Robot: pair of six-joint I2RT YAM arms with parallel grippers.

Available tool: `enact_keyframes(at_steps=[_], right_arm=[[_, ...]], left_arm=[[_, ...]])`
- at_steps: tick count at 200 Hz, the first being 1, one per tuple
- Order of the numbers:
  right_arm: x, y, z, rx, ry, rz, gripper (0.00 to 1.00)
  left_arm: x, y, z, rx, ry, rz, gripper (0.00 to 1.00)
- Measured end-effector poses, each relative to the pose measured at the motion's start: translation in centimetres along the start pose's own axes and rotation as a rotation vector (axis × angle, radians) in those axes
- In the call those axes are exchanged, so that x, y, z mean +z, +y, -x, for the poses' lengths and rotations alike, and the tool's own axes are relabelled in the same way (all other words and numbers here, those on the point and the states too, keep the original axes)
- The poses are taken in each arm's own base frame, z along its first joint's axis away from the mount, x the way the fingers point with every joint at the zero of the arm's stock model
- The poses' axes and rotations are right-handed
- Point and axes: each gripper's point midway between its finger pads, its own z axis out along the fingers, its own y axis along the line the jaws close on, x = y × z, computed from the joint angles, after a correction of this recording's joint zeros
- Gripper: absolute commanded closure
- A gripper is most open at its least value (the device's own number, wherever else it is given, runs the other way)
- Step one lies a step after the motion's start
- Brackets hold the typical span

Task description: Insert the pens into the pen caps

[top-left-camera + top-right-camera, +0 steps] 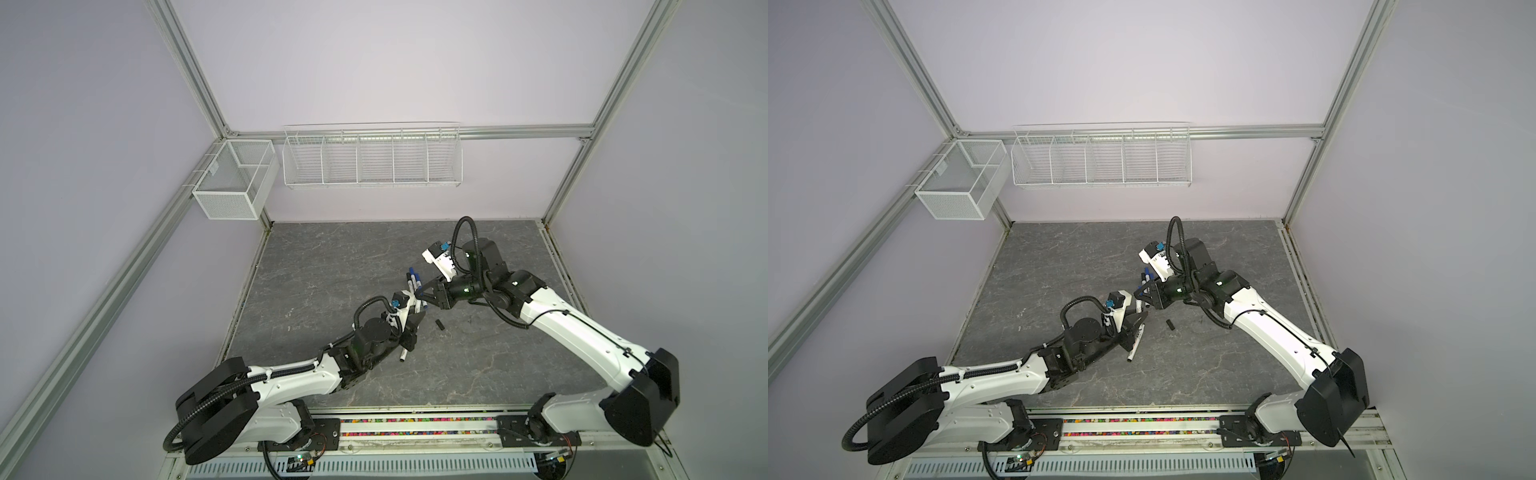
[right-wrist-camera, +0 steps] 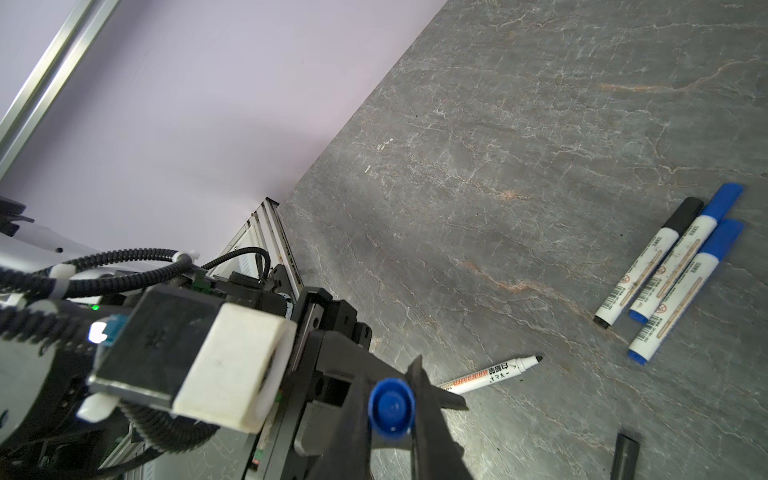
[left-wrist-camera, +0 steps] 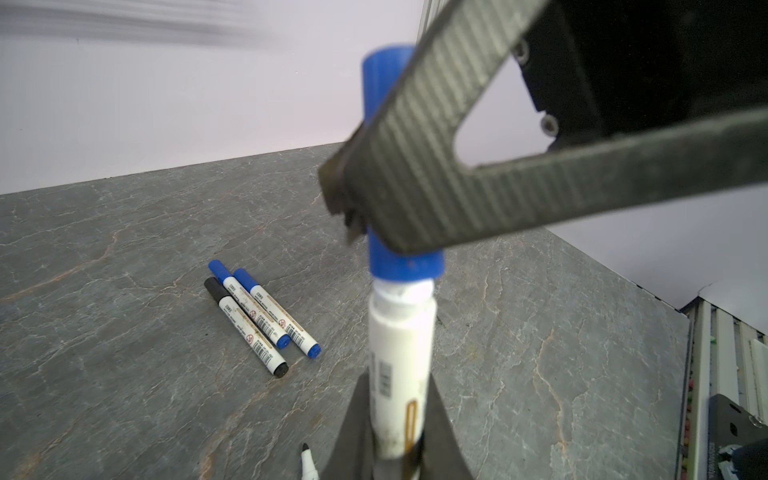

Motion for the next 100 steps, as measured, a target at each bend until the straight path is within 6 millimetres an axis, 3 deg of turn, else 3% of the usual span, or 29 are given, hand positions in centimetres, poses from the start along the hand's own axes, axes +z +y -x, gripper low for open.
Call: enact_keyframes(at_steps=[100], right_arm=[[0.5, -0.9, -2.4, -0.074, 0.098, -0.075, 0.89]], left_arm=[[0.0, -0.4, -2.2, 0.02, 0.081, -0.009, 1.0]])
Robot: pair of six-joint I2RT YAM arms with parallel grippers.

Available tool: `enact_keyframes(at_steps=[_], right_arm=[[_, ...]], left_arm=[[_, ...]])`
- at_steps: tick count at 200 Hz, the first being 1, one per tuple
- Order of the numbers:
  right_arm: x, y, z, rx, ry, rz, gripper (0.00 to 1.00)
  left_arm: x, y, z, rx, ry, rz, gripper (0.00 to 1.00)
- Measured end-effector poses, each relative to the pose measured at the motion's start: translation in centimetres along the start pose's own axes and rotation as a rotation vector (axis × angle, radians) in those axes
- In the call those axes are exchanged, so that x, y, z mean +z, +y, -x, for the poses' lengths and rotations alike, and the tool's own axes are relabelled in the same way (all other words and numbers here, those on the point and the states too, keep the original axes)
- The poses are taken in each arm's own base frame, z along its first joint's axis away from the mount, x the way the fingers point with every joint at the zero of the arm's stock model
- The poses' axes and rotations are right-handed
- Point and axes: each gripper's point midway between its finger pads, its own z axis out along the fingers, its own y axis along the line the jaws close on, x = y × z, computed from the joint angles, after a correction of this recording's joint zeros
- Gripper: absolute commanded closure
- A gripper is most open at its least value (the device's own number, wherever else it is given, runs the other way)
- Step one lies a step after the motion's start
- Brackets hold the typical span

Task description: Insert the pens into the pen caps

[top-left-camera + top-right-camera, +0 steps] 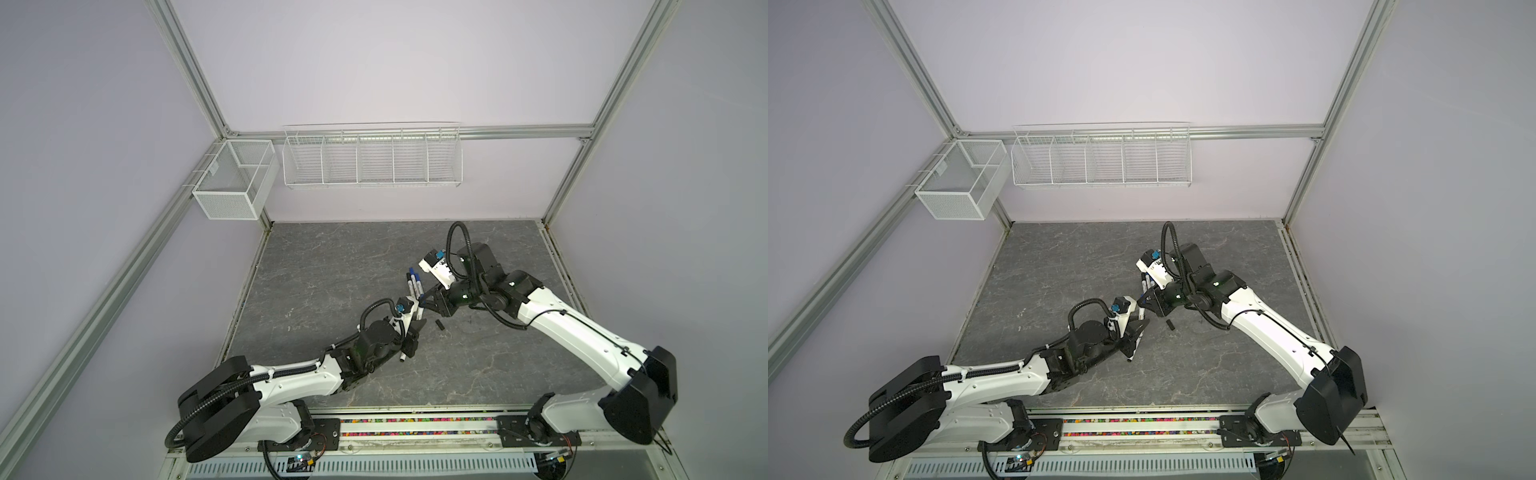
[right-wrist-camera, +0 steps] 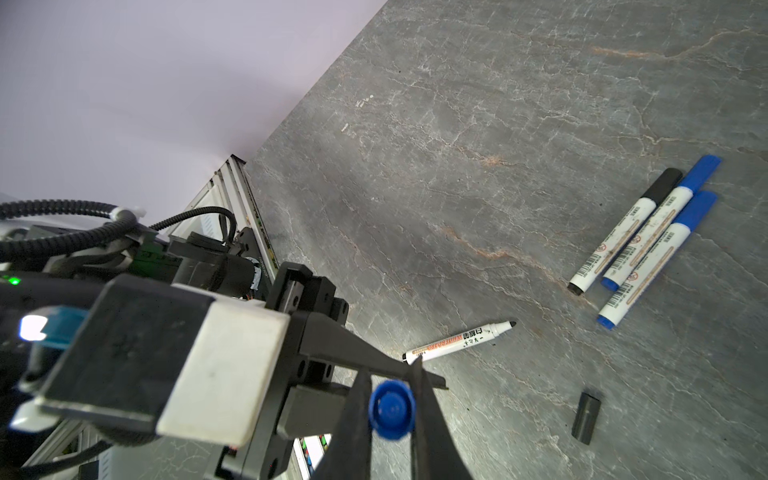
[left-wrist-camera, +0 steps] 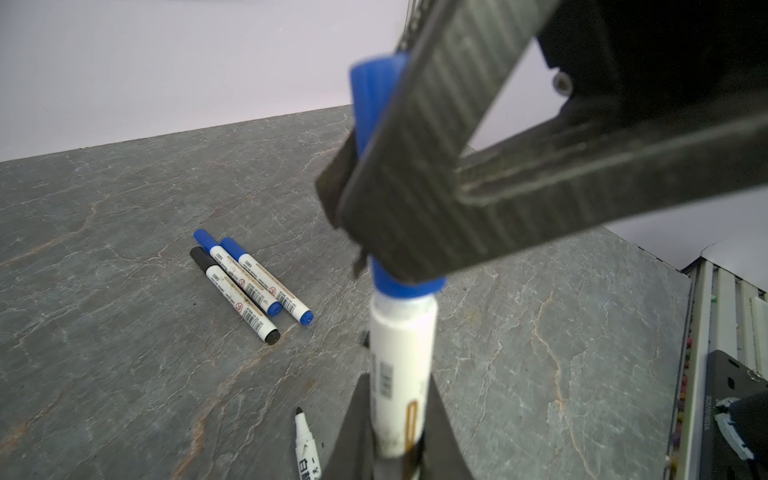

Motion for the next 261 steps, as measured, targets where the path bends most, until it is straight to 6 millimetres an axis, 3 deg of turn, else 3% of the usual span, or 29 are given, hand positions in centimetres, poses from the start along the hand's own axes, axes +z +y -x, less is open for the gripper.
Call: enact_keyframes(at_steps=[121, 202, 261], right_arm=[[0.7, -0.1, -1.0, 0.087, 0.045, 0.101, 0.88], [1.2, -1.0, -2.1, 0.09, 0.085, 0.019, 0.88], [1.4, -0.5, -2.2, 0.105, 0.063, 0.068, 0.86]], left_arm=[[-0.2, 0.1, -1.0, 0.013, 0.021, -0.005, 1.0], [-0.3, 0.0, -2.2, 0.028, 0.063, -0.018, 1.0], [-0.3, 0.1, -2.5, 0.03, 0.075, -0.015, 1.0]])
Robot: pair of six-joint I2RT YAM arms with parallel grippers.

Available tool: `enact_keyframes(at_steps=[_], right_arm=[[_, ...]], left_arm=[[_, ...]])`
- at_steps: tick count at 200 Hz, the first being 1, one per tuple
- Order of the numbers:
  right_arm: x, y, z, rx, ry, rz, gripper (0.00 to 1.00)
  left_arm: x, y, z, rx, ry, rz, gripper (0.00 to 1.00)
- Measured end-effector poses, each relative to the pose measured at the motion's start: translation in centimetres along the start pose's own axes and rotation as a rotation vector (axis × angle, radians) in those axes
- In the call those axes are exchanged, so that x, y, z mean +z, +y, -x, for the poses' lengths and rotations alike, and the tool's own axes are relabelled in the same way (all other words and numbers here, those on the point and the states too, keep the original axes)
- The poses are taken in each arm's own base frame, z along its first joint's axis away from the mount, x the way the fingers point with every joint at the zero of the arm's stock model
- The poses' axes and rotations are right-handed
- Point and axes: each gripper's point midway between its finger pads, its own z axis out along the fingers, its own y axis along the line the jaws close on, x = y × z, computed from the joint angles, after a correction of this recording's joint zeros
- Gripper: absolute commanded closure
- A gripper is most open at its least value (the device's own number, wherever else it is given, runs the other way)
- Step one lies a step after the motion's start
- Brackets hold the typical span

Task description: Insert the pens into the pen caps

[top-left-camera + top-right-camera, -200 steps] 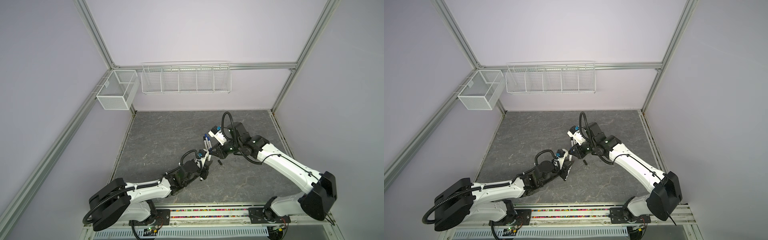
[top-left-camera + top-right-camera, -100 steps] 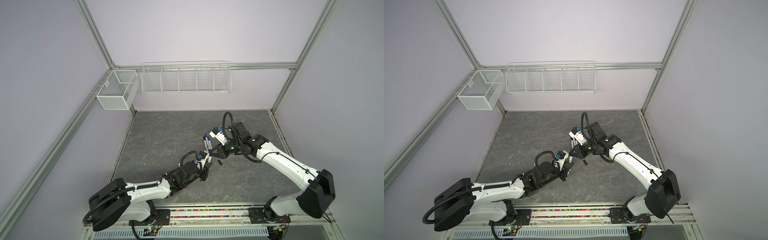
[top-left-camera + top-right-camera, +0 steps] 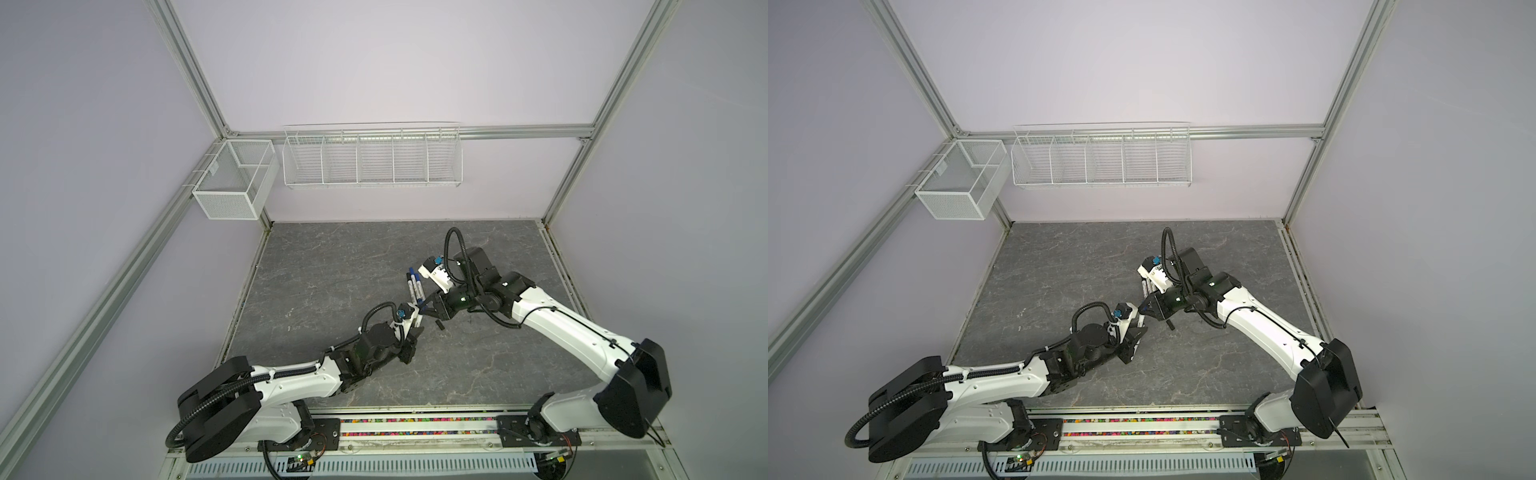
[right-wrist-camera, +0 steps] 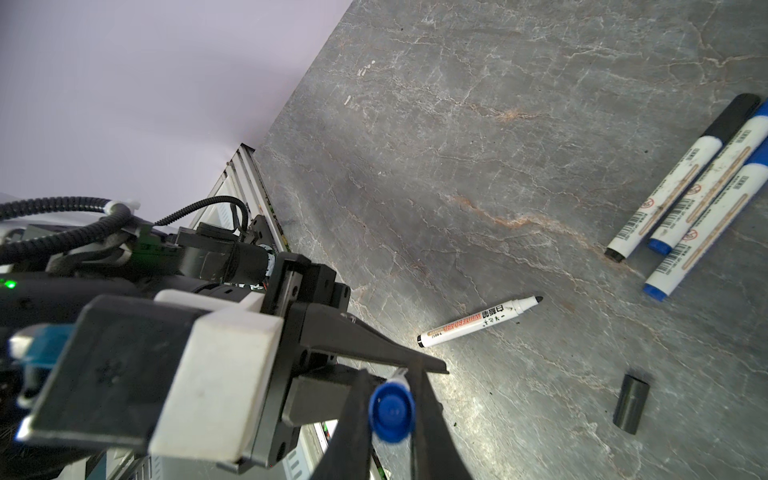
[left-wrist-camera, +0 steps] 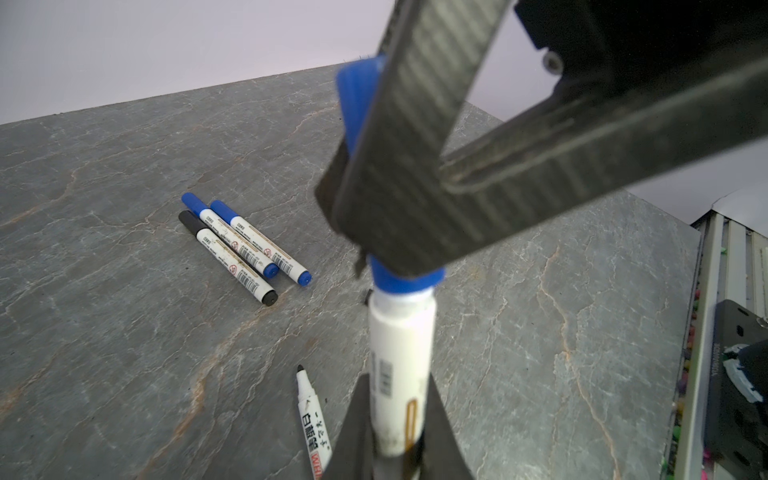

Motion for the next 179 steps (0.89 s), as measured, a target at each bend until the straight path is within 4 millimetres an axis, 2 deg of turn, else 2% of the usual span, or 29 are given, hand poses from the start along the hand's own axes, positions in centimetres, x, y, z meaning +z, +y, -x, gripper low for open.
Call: enact_keyframes(at_steps=[51, 70, 87, 115, 141, 179], right_arm=[[0.0, 0.0, -0.2, -0.006, -0.006, 0.001, 0.86], [0.0, -0.1, -0.3, -0.007, -0.003, -0.007, 0.82], [0.0, -0.1, -0.3, -0.01, 0.0, -0.013, 0.75], [0.2, 0.2, -2.4, 0.033, 0.074, -0.023, 0.54], [-0.9, 0.6, -1.8, 0.035, 0.035, -0.036, 0.48], [-3.7, 1.8, 0.2, -0.019, -0.085, -0.055, 0.48]], left_arm=[[0.0, -0.1, 0.0, 0.0, 0.002, -0.008, 1.0], [0.0, -0.2, -0.1, 0.0, 0.004, -0.011, 1.0], [0.0, -0.1, -0.1, 0.0, 0.002, -0.009, 1.0], [0.0, 0.2, 2.5, -0.017, -0.1, 0.003, 1.0], [-0.1, 0.2, 3.7, -0.026, -0.149, 0.003, 1.0], [-0.3, 0.3, 4.5, -0.033, -0.183, 0.011, 1.0]])
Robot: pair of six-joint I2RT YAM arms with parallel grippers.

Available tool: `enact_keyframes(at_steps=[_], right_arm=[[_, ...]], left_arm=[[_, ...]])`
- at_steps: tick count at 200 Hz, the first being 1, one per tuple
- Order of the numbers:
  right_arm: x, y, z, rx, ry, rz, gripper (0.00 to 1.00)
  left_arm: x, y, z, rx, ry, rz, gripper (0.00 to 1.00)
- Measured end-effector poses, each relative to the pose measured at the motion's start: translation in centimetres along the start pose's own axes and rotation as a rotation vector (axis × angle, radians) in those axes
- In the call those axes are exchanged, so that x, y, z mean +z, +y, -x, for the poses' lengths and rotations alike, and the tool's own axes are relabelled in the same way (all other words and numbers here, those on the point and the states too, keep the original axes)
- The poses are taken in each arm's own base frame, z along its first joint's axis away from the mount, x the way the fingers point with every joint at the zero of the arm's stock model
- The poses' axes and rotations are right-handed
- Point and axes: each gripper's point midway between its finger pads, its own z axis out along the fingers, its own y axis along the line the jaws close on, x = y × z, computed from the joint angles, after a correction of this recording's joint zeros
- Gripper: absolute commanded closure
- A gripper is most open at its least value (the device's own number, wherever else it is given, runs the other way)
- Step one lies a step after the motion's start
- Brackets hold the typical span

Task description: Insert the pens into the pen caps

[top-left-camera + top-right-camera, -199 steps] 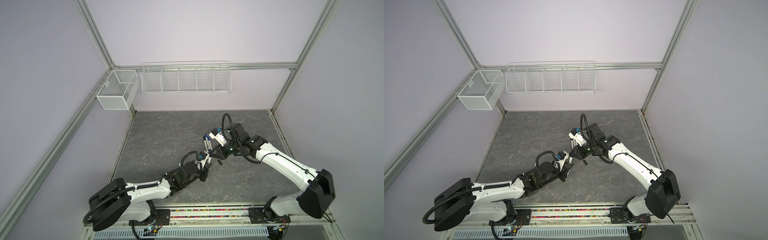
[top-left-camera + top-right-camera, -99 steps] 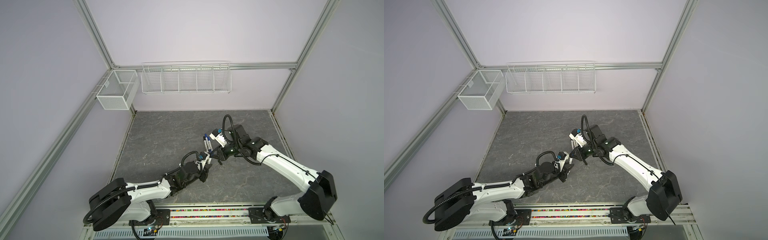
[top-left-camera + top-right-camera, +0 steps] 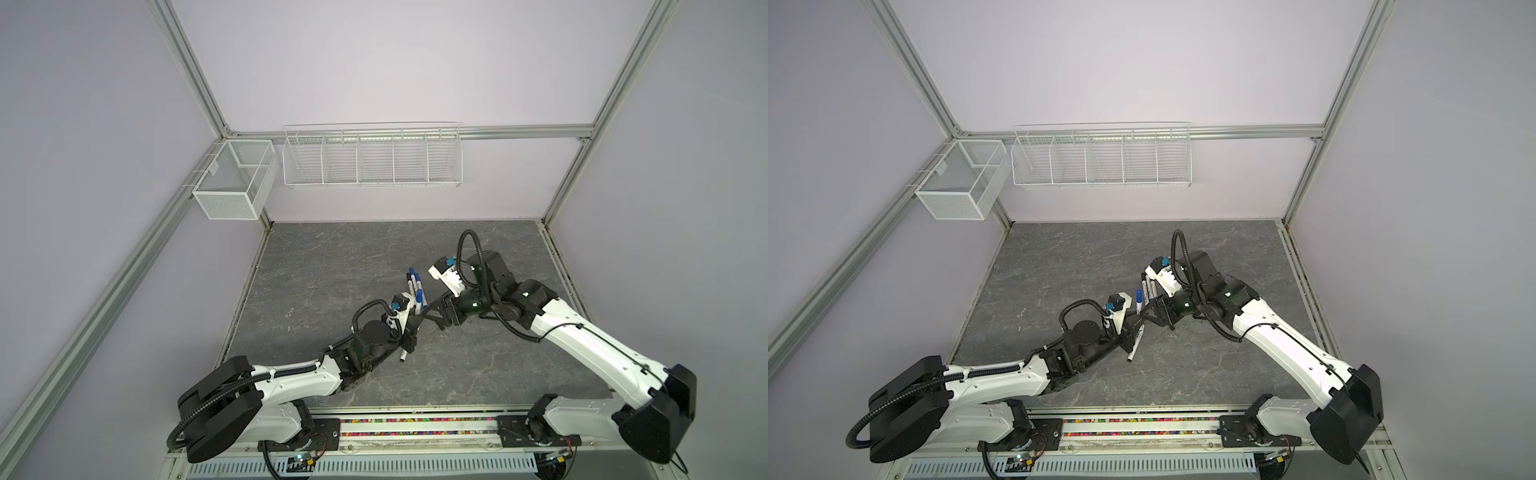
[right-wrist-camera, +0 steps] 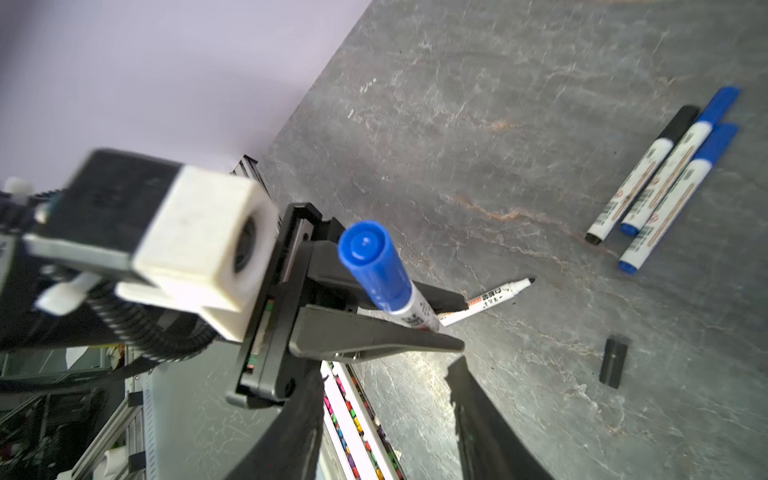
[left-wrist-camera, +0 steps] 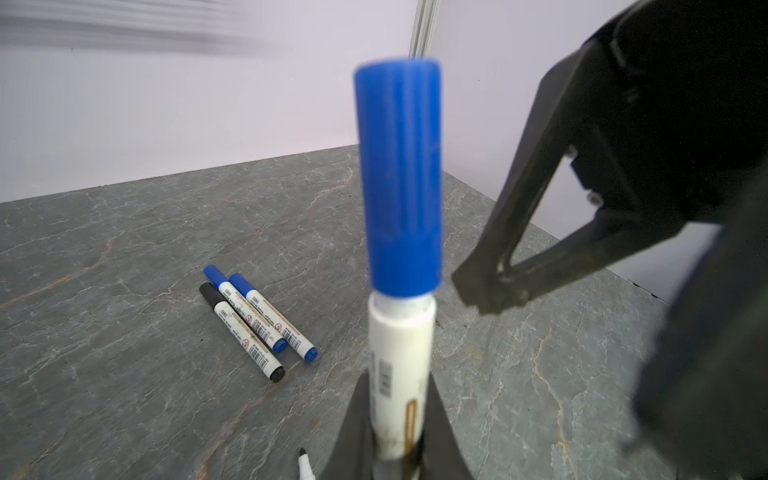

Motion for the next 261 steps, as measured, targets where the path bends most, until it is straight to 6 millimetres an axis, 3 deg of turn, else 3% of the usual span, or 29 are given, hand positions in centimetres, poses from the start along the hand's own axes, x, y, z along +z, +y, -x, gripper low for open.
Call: enact_keyframes(at_steps=[44, 84, 127, 198, 261], right_arm=[[-1.3, 0.9, 3.2, -0.047, -0.088, -0.005, 0.49], [-0.5, 0.7, 5.7, -0.062, -0.117, -0.008, 0.52], [1.1, -0.2, 5.8, -0.044, -0.097, -0.011, 0.59], [1.2, 0.1, 6.2, -0.029, -0.113, 0.013, 0.71], [2.0, -0.3, 4.9, -0.012, -0.082, 0.019, 0.85]], left_arm=[[0.1, 0.0, -0.1, 0.0, 0.001, 0.002, 1.0], [0.1, 0.0, -0.2, -0.001, 0.001, 0.002, 1.0], [0.1, 0.0, -0.2, -0.003, 0.001, 0.002, 1.0], [0.1, 0.0, -0.2, -0.015, 0.001, 0.002, 1.0], [0.1, 0.0, -0.6, -0.019, 0.018, 0.004, 1.0]])
